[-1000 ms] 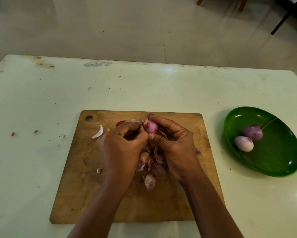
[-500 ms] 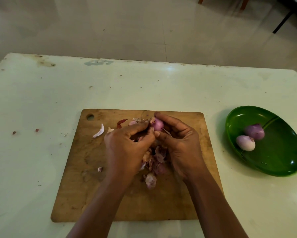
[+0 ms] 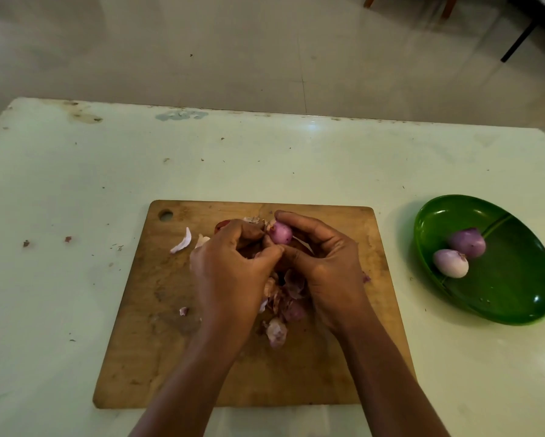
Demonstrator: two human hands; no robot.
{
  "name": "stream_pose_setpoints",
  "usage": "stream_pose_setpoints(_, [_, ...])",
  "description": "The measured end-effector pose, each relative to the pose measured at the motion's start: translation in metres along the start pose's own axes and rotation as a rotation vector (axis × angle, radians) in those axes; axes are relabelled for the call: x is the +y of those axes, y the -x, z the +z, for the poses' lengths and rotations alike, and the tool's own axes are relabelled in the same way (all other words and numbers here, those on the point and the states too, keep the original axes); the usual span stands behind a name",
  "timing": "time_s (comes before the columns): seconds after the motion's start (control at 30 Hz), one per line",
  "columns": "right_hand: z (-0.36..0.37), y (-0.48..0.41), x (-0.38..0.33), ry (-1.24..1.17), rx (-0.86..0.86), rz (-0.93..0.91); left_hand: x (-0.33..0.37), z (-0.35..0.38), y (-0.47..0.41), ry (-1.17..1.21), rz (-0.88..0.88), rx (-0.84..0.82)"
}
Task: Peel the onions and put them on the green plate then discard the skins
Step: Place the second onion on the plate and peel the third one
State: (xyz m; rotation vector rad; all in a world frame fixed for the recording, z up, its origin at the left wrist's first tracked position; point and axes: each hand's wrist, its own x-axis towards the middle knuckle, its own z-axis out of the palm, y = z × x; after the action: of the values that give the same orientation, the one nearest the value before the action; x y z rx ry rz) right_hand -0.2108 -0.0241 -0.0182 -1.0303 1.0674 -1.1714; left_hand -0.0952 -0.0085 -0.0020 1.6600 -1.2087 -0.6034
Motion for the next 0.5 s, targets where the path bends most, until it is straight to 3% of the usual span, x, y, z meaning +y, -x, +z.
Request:
stream_pose_setpoints(0.13, [0.0027,0.0000,0.0016,0.090,-0.019,-0.030,-0.0011,0.0006,0.0010,-0.146,-0.006,0.025])
stream_pose_setpoints(0.23, [0.0034,0.0000,0.0024,0.074,-0.022,-0.022,0.0006,-0.0007,-0.0011,-0.092,-0.049,0.035])
stream_pose_setpoints(0.5, [0.0017,-0.0034,-0.0057,-0.647,0.093,0.179,-0.0020,-0.0035,-0.0085,0.076,-0.189,0.129])
